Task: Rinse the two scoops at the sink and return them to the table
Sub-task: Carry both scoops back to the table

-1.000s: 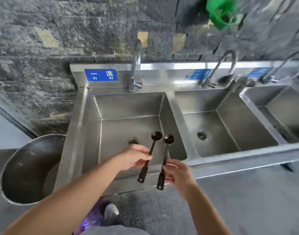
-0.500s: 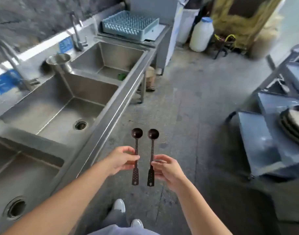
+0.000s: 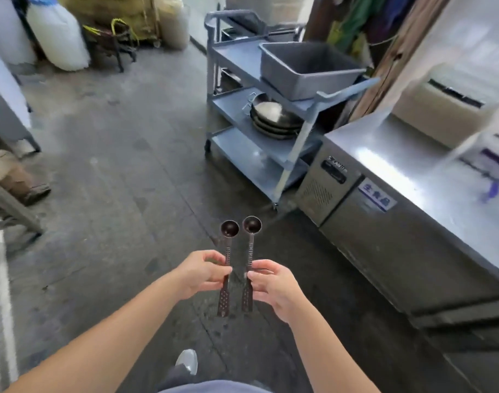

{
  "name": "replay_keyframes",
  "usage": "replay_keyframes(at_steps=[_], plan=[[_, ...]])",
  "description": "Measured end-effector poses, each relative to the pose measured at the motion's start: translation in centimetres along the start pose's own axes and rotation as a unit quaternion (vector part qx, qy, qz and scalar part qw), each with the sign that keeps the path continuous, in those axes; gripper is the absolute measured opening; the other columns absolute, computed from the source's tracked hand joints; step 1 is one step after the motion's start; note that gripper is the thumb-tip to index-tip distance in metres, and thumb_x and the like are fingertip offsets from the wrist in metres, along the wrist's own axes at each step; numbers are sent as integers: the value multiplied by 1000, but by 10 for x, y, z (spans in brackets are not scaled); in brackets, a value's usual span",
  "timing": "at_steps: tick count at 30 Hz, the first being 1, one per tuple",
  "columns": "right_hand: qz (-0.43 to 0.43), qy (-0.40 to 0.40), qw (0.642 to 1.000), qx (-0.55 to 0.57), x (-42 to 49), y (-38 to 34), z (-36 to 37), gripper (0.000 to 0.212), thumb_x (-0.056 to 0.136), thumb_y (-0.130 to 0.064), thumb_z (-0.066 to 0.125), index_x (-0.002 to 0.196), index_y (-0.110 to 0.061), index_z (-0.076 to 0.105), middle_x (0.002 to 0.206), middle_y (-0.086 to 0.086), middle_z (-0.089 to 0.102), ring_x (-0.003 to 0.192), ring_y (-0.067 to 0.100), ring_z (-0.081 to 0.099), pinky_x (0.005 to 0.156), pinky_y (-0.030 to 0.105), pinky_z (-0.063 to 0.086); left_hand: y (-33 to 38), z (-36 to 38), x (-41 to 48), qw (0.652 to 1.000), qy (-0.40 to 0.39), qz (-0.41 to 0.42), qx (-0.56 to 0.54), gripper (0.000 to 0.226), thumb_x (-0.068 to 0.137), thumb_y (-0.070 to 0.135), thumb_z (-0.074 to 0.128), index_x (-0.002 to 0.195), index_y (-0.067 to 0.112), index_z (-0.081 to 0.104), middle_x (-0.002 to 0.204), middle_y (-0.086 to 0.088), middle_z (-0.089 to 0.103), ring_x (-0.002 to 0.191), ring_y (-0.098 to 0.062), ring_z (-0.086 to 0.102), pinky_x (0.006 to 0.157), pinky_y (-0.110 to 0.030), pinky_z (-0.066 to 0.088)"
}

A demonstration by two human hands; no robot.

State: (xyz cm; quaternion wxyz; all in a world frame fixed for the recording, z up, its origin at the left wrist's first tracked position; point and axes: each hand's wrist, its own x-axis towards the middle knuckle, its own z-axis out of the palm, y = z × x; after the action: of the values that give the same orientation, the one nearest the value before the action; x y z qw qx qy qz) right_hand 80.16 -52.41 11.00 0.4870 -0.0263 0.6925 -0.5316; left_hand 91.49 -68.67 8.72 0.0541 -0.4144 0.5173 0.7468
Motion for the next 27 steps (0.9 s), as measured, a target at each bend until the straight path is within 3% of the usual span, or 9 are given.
replay_keyframes(at_steps=[4, 8, 12, 16, 23, 27], plan=[[8, 67, 997, 39, 10, -2, -3, 15, 86, -3, 70, 99, -10, 70, 91, 12, 77, 77, 27, 76, 67, 35, 61, 21, 5, 33, 997, -52, -17, 54, 21, 80, 4, 78, 95, 11, 63, 78, -6, 75, 78, -22, 73, 79, -38, 62], [17, 125, 989, 76, 16, 1, -6, 15, 85, -4, 71, 97, -12, 71, 85, 8, 78, 76, 25, 76, 63, 32, 61, 34, 9, 58, 990, -104, -29, 90, 20, 80, 4, 77, 90, 12, 62, 82, -8, 76, 77, -23, 74, 71, -34, 60], [20, 188, 975, 117, 14, 10, -12, 16, 84, -7, 73, 97, -17, 72, 88, 7, 77, 78, 23, 76, 64, 30, 61, 46, 20, 75, 978, -136, -39, 151, 18, 79, 5, 79, 87, 12, 65, 73, -4, 75, 68, -19, 74, 65, -30, 59], [7, 224, 958, 177, 3, 20, -21, 16, 85, -6, 71, 99, -15, 71, 91, 9, 77, 74, 21, 76, 64, 30, 61, 55, 44, 87, 964, -169, -39, 204, 17, 77, 8, 81, 86, 12, 67, 76, -5, 71, 63, -16, 71, 66, -30, 59], [-4, 263, 939, 220, -10, 25, -68, 18, 86, -5, 70, 102, -14, 70, 97, 11, 76, 81, 24, 75, 71, 34, 62, 65, 103, 100, 945, -212, -43, 245, 17, 76, 9, 82, 84, 13, 68, 86, -12, 68, 71, -22, 68, 67, -31, 59], [-3, 284, 931, 229, -11, 23, -109, 18, 86, -7, 71, 102, -14, 70, 97, 10, 75, 86, 26, 74, 73, 34, 63, 70, 145, 106, 940, -207, -39, 268, 17, 78, 8, 80, 87, 12, 66, 94, -15, 67, 79, -25, 68, 76, -36, 61]])
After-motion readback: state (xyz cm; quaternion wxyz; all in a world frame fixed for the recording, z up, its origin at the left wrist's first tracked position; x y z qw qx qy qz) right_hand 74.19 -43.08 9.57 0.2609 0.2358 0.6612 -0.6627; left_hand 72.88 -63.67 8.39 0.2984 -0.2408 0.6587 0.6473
